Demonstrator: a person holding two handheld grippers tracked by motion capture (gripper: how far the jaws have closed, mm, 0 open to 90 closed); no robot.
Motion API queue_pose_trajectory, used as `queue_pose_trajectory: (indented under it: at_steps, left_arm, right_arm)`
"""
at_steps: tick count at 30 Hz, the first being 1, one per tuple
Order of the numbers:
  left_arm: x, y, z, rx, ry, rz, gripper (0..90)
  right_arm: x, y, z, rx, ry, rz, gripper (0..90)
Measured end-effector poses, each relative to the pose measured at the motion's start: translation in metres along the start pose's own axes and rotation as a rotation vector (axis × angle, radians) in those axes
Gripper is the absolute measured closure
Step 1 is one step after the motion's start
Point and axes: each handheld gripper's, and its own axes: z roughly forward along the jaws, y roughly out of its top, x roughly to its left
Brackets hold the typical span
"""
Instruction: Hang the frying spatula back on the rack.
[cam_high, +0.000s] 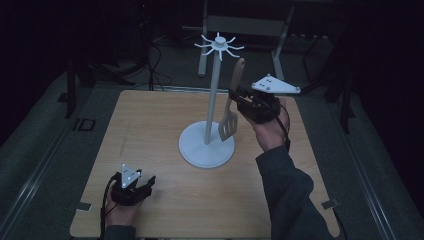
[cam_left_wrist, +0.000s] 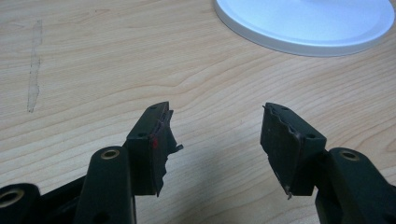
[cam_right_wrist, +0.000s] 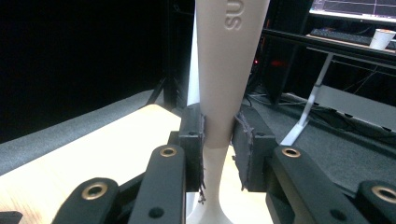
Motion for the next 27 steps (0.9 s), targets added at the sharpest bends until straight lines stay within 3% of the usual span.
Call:
queue_pose_trajectory:
  at_steps: [10,19,27]
  left_arm:
    - [0.000,0.000,0.000,-0.001,0.000,-0.001,43.2]
    - [0.001,0.000,0.000,-0.001,0.000,-0.002,43.2]
    - [0.001,0.000,0.000,-0.002,0.000,-0.001,43.1]
  right_arm:
    - [-0.002,0.004,0.005,0.014,-0.008,0.003,74.2]
    - [-0.010,0.008,0.010,0.032,0.014,0.036,74.2]
    - [-0.009,0.011,0.015,0.045,0.024,0.032,74.2]
